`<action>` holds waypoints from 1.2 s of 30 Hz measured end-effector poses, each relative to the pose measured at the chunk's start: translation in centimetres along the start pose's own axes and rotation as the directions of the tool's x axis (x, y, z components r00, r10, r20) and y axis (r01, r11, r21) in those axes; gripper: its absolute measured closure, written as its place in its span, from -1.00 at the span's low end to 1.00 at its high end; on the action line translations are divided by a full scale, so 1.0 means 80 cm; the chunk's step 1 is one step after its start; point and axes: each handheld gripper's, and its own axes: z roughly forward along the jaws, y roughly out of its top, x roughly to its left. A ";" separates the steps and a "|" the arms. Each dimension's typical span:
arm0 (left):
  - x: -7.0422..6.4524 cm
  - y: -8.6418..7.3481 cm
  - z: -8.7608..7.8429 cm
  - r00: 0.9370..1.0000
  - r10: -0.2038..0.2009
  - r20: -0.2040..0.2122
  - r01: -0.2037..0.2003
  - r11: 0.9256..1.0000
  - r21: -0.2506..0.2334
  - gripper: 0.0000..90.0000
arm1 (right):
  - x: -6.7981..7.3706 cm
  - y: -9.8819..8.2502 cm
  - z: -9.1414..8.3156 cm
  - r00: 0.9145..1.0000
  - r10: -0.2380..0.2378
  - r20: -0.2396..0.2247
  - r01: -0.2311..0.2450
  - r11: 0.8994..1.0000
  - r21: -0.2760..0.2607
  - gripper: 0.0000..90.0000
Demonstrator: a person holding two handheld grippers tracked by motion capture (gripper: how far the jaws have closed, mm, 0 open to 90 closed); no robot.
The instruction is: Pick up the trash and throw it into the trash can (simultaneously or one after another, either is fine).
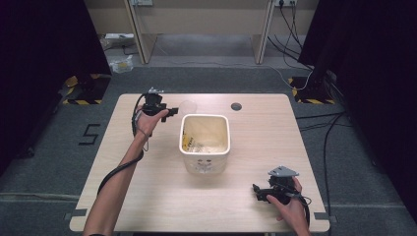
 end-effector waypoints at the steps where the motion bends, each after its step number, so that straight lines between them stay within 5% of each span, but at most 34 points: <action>1: 0.000 0.000 0.001 1.000 -0.003 -0.002 0.003 1.000 -0.003 -0.21 | 0.000 0.000 0.000 1.000 0.000 0.000 0.000 1.000 0.000 -1.00; 23: 0.001 0.000 0.012 1.000 -0.023 -0.010 0.023 1.000 -0.002 -0.21 | 0.000 0.000 0.000 1.000 0.000 0.000 0.000 1.000 0.000 -1.00; 36: -0.013 0.010 0.020 1.000 -0.023 0.008 0.023 1.000 -0.016 -0.21 | 0.000 0.000 0.000 1.000 0.000 0.000 0.000 1.000 0.000 -0.99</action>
